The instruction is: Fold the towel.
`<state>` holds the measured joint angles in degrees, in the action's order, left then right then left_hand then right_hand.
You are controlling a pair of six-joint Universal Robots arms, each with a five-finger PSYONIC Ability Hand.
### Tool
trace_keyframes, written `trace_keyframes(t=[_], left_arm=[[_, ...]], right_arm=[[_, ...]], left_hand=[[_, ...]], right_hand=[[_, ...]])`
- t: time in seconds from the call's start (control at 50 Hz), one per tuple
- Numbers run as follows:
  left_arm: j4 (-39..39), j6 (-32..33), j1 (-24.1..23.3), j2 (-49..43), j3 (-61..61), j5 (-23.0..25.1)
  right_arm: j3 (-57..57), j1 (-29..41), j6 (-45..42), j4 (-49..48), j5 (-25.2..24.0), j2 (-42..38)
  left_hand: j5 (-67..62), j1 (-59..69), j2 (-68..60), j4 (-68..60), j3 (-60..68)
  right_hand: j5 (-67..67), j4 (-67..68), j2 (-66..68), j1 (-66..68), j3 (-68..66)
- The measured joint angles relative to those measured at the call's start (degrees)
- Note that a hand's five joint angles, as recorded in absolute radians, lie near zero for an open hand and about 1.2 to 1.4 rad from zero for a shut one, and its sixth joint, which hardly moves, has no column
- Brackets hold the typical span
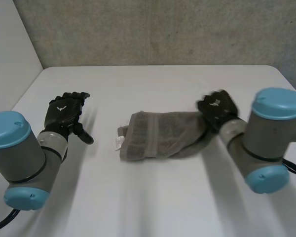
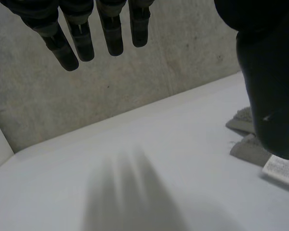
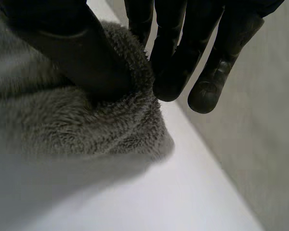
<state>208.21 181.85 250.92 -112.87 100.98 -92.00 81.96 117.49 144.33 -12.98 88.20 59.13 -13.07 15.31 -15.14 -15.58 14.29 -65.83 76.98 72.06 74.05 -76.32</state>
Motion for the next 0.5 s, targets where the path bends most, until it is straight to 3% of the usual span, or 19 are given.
trace_keyframes(t=[0.16, 0.22, 0.26, 0.32, 0.44, 0.5], left_arm=[[0.0, -0.3, -0.7, 2.9, -2.2, 0.0], [0.0, -0.4, -0.9, 4.1, -3.9, 0.0], [0.0, -0.4, -0.9, 4.5, -4.8, 0.0], [-0.2, -0.4, -1.2, 4.7, -7.0, -0.1], [-0.7, -0.4, -3.2, 3.9, -10.4, 0.0], [-0.8, -0.4, -4.9, 2.6, -11.4, 0.0]], right_arm=[[-9.3, 13.8, -6.4, 2.4, -12.8, -7.2], [-12.0, 16.7, -9.2, 4.8, -16.1, -10.2], [-13.2, 17.3, -9.6, 5.9, -15.7, -11.1], [-14.6, 17.5, -7.9, 7.1, -10.9, -11.6], [-13.2, 14.4, 4.6, 6.6, -0.5, -7.5], [-11.3, 12.1, 12.9, 6.5, 1.7, -4.4]], left_hand=[[0.0, 0.0, 0.0, 0.0, 0.0], [0.0, 0.0, 0.0, 0.0, 0.0], [0.0, 0.0, 0.0, 0.0, 0.0], [-0.1, 0.0, 0.0, 0.0, 0.0], [-0.3, 0.0, 0.0, 0.0, 0.0], [-0.7, 0.0, 0.0, 0.0, 0.1]], right_hand=[[0.0, 0.0, 0.7, 0.0, 0.0], [11.9, -12.4, -8.1, -10.0, 11.8], [27.3, -28.4, -24.9, -26.3, 27.9], [58.2, -56.8, -53.8, -54.7, 56.4], [62.4, -62.4, -57.7, -60.4, 62.4], [62.4, -62.4, -57.7, -60.4, 62.4]])
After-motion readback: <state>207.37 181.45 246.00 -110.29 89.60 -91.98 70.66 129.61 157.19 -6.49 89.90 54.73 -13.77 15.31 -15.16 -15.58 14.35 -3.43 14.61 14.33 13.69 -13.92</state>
